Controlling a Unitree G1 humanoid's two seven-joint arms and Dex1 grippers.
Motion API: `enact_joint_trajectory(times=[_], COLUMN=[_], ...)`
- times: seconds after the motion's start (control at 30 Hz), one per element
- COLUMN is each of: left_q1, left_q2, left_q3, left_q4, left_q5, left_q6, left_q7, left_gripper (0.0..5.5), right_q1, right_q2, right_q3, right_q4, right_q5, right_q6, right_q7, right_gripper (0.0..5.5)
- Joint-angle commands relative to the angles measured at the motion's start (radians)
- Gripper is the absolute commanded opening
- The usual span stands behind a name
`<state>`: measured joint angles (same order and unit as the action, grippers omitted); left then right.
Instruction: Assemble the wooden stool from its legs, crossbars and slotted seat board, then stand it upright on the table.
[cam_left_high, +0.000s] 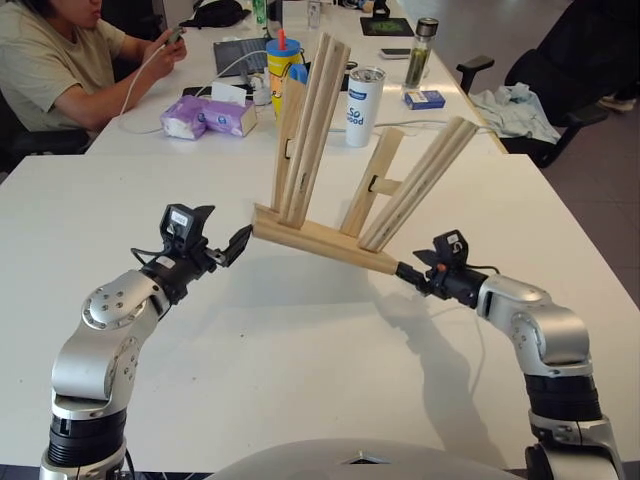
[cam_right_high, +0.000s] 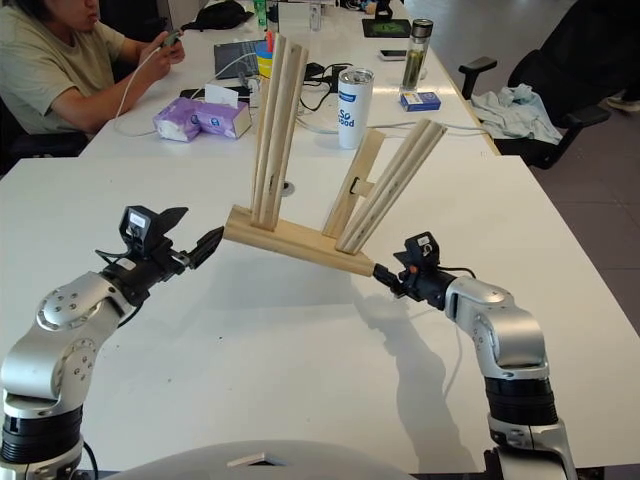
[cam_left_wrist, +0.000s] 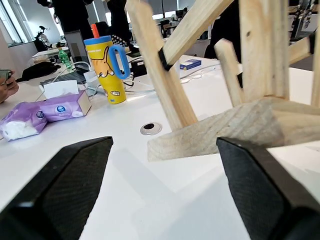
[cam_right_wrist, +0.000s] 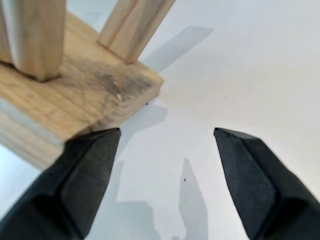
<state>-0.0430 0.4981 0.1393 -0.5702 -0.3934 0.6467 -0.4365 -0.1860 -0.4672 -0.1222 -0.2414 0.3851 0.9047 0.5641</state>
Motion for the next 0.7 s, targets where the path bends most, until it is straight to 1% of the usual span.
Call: enact_joint_trajectory(times=[0.03,0.2,0.3,0.4,0.57,0.7], left_q1=[-0.021,-0.008,0.002,0.035,0.095,0.122], left_q2=[-0.001,-0.002,0.011,0.045,0.108,0.135], left_q3=[-0.129,-0.141,-0.177,-0.182,-0.156,-0.141], left_q4=[-0.072,-0.060,-0.036,0.024,0.157,0.203], left_q5=[-0.152,-0.137,-0.078,-0.018,0.065,0.093], left_q6=[0.035,0.035,0.007,-0.044,-0.182,-0.247], left_q7=[-0.171,-0.182,-0.199,-0.218,-0.270,-0.297], left_gripper=[3.88,3.88,3.88,3.88,3.88,3.88], right_q1=[-0.167,-0.180,-0.197,-0.188,-0.126,-0.101], right_q2=[0.097,0.123,0.135,0.121,0.087,0.065], right_q3=[0.003,-0.017,-0.012,-0.006,0.045,0.074], right_q4=[-0.139,-0.110,-0.029,0.068,0.124,0.182], right_q5=[0.229,0.206,0.099,0.007,-0.079,-0.135], right_q6=[0.022,0.021,-0.039,-0.093,-0.171,-0.228], right_q7=[0.101,0.079,0.002,-0.055,-0.062,-0.081], right_gripper=[3.50,3.50,3.50,3.50,3.50,3.50])
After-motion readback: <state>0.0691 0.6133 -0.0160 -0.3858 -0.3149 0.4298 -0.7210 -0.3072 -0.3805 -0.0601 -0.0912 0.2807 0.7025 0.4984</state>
